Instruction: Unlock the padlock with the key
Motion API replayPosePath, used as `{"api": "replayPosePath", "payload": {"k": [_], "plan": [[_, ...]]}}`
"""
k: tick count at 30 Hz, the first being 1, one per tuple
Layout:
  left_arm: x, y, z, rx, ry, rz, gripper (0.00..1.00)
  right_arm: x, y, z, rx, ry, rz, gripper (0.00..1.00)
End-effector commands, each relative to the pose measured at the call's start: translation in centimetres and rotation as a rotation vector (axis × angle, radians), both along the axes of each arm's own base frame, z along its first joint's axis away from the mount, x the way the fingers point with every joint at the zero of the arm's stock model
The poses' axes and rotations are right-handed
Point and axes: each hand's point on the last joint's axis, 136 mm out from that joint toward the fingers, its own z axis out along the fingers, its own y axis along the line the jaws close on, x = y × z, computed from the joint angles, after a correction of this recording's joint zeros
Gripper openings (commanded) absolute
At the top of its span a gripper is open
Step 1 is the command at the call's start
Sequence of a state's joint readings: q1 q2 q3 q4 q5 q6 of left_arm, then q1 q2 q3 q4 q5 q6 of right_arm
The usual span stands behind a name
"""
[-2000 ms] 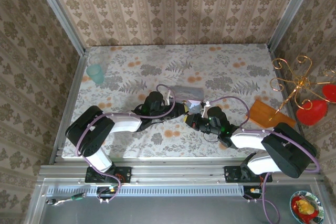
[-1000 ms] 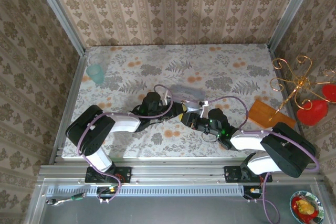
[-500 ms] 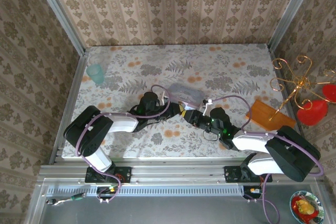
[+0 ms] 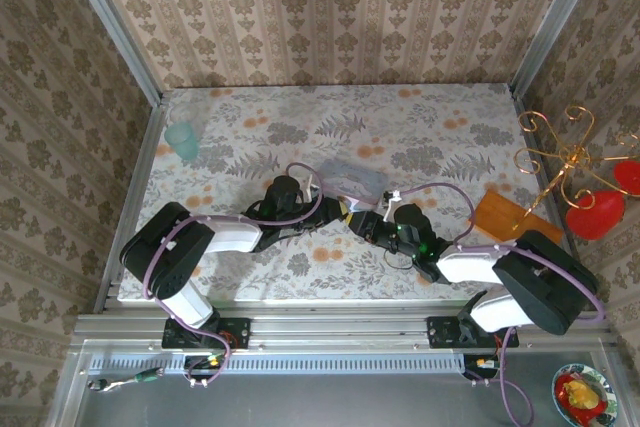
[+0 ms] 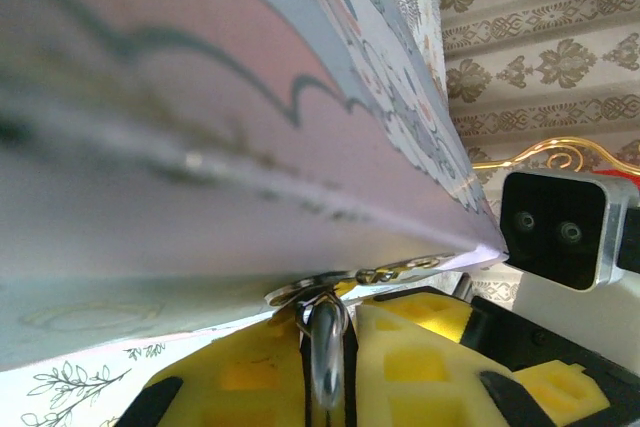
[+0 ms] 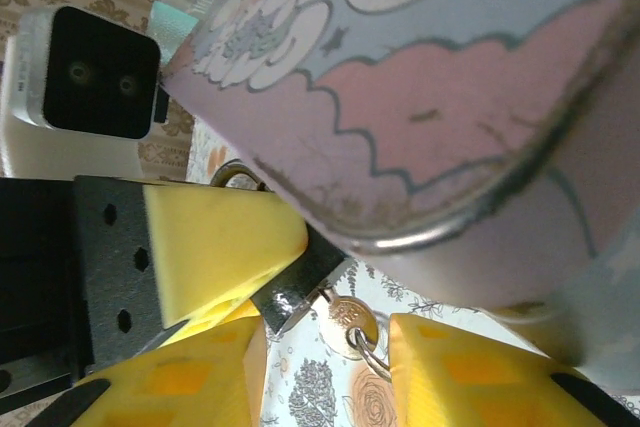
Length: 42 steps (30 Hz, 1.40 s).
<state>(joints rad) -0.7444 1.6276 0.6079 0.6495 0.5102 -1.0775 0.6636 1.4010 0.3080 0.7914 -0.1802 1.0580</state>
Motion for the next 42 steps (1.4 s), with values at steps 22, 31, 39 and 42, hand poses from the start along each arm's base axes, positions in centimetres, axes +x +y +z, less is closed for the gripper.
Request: {"api": "replayPosePath", "payload": {"k": [22,31,39,42], "plan": [[0.7,2.8,-0.2,0.087,0.011,0.096,0.0,-0.7,-0.8,0.9,-0.431,-0.311,0.098,0.37],[-0.2,2.6,0.0,0.062,0.046,0.085,0.0,-2.9,1.6,1.5,-0.705,-0.704,0.282,0.38],[-1.7,1.8,1.0,0.05,0.03,0.029,0.0,-3.5,3.2,1.1,-0.8,-0.9,0.385,0.39],[-2.1,1.5,1.3,0.045,0.024,0.018,0.0,-3.2,3.3,0.3,-0.845,-0.917,0.405,0.39]]}}
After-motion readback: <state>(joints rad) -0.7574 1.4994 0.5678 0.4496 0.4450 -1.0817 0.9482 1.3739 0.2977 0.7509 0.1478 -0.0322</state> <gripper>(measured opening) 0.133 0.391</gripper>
